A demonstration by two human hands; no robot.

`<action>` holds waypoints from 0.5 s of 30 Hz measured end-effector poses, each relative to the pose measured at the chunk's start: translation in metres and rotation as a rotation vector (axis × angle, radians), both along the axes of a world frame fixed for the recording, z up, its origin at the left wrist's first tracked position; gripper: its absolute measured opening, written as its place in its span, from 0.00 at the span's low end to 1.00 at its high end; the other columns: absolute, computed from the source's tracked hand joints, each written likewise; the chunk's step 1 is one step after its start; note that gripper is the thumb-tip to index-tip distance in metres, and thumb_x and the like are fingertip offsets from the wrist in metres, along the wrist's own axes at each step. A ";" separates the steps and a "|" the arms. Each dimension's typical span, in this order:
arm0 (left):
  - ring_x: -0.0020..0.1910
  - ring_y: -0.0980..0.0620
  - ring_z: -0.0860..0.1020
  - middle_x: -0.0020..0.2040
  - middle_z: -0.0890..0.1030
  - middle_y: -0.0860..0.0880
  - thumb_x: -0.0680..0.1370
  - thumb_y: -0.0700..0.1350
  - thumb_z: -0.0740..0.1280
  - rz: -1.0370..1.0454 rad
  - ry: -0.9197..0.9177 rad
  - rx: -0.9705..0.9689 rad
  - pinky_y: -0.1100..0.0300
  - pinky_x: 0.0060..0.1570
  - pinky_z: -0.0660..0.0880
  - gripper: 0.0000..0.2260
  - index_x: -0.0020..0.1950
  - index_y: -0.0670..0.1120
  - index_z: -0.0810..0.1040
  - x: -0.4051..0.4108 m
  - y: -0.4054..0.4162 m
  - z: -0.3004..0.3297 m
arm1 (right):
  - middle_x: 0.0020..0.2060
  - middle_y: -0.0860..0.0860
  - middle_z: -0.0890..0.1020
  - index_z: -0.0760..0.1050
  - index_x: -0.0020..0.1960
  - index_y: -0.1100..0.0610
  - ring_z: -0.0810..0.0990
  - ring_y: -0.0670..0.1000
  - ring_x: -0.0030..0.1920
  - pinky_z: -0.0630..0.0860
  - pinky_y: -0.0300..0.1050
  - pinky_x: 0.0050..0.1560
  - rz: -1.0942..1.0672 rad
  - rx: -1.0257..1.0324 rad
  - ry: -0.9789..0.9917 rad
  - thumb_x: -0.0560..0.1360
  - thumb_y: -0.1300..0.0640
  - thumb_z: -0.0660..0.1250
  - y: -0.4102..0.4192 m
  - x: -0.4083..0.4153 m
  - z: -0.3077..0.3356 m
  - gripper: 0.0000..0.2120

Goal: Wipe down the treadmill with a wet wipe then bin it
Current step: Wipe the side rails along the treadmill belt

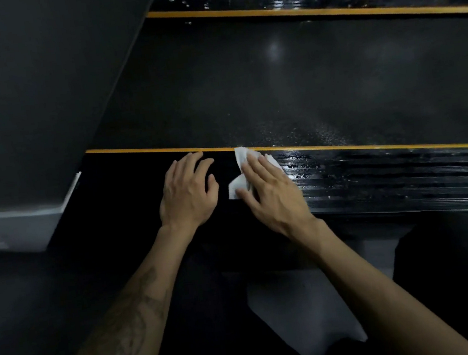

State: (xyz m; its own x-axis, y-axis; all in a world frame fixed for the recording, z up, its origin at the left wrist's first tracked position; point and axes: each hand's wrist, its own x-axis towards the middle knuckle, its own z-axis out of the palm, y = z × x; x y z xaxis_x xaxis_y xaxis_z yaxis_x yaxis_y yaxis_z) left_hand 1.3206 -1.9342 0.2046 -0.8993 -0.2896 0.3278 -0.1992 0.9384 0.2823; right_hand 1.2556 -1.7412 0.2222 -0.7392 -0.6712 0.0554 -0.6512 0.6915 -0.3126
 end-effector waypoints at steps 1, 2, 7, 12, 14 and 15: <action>0.71 0.45 0.73 0.69 0.76 0.45 0.80 0.49 0.59 -0.001 0.001 -0.001 0.42 0.72 0.69 0.19 0.68 0.44 0.78 0.000 0.000 0.000 | 0.83 0.52 0.52 0.54 0.83 0.56 0.46 0.48 0.83 0.41 0.44 0.82 -0.013 0.011 0.014 0.86 0.41 0.50 0.007 -0.002 -0.001 0.31; 0.71 0.45 0.73 0.69 0.76 0.45 0.80 0.48 0.60 -0.001 -0.001 -0.003 0.42 0.72 0.68 0.19 0.68 0.44 0.78 0.000 0.000 0.000 | 0.83 0.52 0.52 0.53 0.83 0.56 0.46 0.49 0.83 0.40 0.44 0.81 -0.035 0.036 0.026 0.86 0.42 0.50 0.009 -0.007 -0.002 0.30; 0.70 0.45 0.73 0.69 0.77 0.45 0.80 0.49 0.59 0.005 -0.001 0.005 0.43 0.73 0.68 0.20 0.68 0.45 0.79 0.001 0.001 0.000 | 0.82 0.59 0.55 0.54 0.83 0.61 0.49 0.56 0.83 0.40 0.49 0.82 -0.121 0.089 0.017 0.84 0.39 0.46 -0.033 -0.014 -0.004 0.35; 0.71 0.45 0.73 0.69 0.77 0.44 0.80 0.47 0.61 0.003 0.004 0.002 0.43 0.73 0.68 0.19 0.68 0.44 0.79 0.000 0.000 0.000 | 0.83 0.53 0.50 0.52 0.84 0.56 0.44 0.49 0.83 0.36 0.42 0.80 0.044 0.024 0.006 0.84 0.38 0.46 -0.006 -0.001 -0.003 0.34; 0.71 0.44 0.73 0.69 0.77 0.44 0.80 0.49 0.59 0.001 -0.005 0.006 0.43 0.73 0.67 0.20 0.69 0.44 0.79 -0.001 0.000 -0.001 | 0.83 0.53 0.51 0.52 0.83 0.57 0.46 0.50 0.83 0.39 0.44 0.81 -0.021 0.044 0.050 0.83 0.38 0.43 0.007 -0.005 -0.008 0.34; 0.71 0.44 0.73 0.70 0.76 0.44 0.80 0.49 0.59 -0.003 -0.013 0.004 0.43 0.73 0.67 0.20 0.69 0.44 0.78 0.000 -0.001 -0.001 | 0.83 0.54 0.52 0.52 0.83 0.58 0.47 0.51 0.83 0.40 0.45 0.81 -0.062 0.074 0.056 0.85 0.40 0.44 0.006 -0.009 -0.010 0.33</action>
